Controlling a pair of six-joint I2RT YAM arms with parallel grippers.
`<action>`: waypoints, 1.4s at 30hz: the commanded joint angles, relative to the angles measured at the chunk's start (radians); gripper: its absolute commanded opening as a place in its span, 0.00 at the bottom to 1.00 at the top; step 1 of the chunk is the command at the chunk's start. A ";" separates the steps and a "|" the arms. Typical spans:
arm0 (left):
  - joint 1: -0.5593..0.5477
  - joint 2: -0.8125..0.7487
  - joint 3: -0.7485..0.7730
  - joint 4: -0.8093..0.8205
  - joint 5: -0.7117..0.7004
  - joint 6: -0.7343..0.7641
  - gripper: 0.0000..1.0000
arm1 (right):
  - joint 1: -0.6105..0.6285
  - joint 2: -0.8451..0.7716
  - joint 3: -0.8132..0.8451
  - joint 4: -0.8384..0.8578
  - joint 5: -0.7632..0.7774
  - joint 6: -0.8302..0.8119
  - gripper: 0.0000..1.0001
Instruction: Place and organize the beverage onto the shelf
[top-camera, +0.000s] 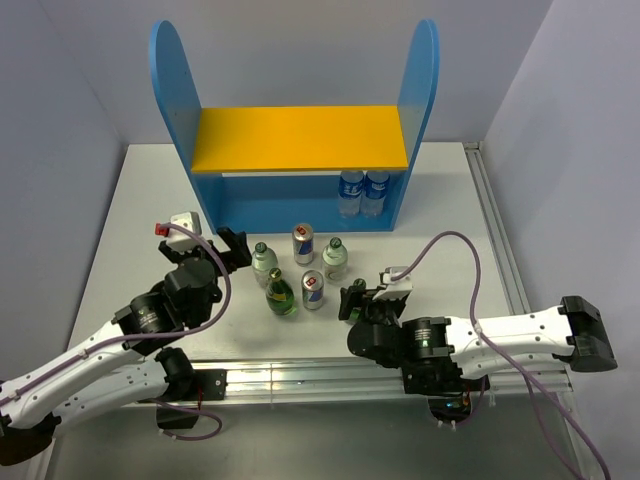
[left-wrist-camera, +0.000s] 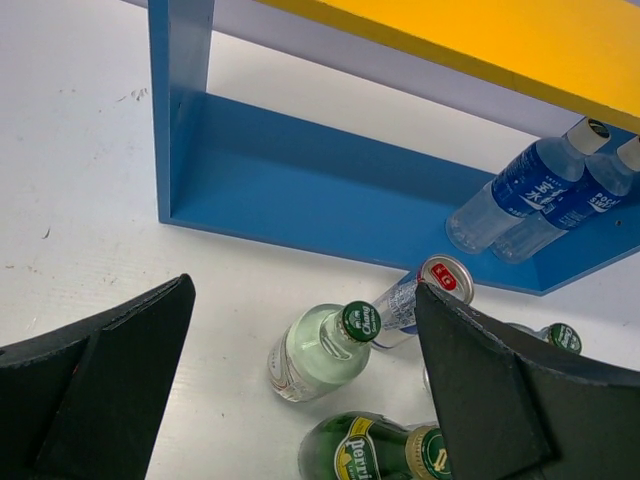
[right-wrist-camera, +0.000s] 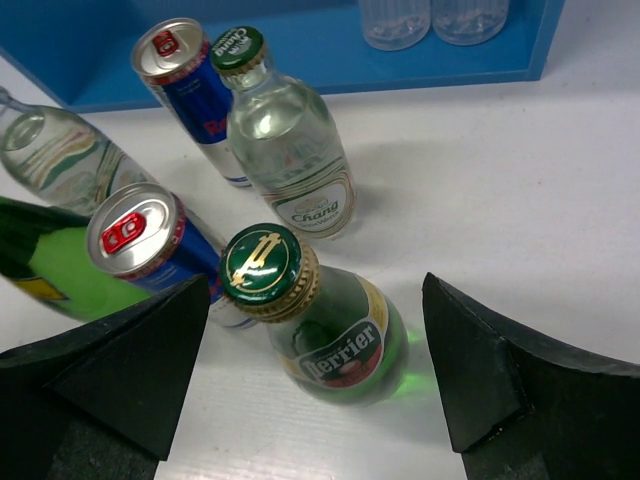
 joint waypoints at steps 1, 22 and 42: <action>-0.005 -0.015 -0.012 0.053 -0.026 -0.010 0.98 | -0.036 0.039 -0.029 0.224 0.069 -0.072 0.92; -0.010 -0.009 -0.050 0.094 -0.029 0.005 0.99 | -0.178 0.118 -0.045 0.399 0.040 -0.219 0.03; -0.010 -0.086 -0.090 0.126 -0.011 0.009 0.99 | -0.183 0.118 0.356 0.377 0.125 -0.660 0.00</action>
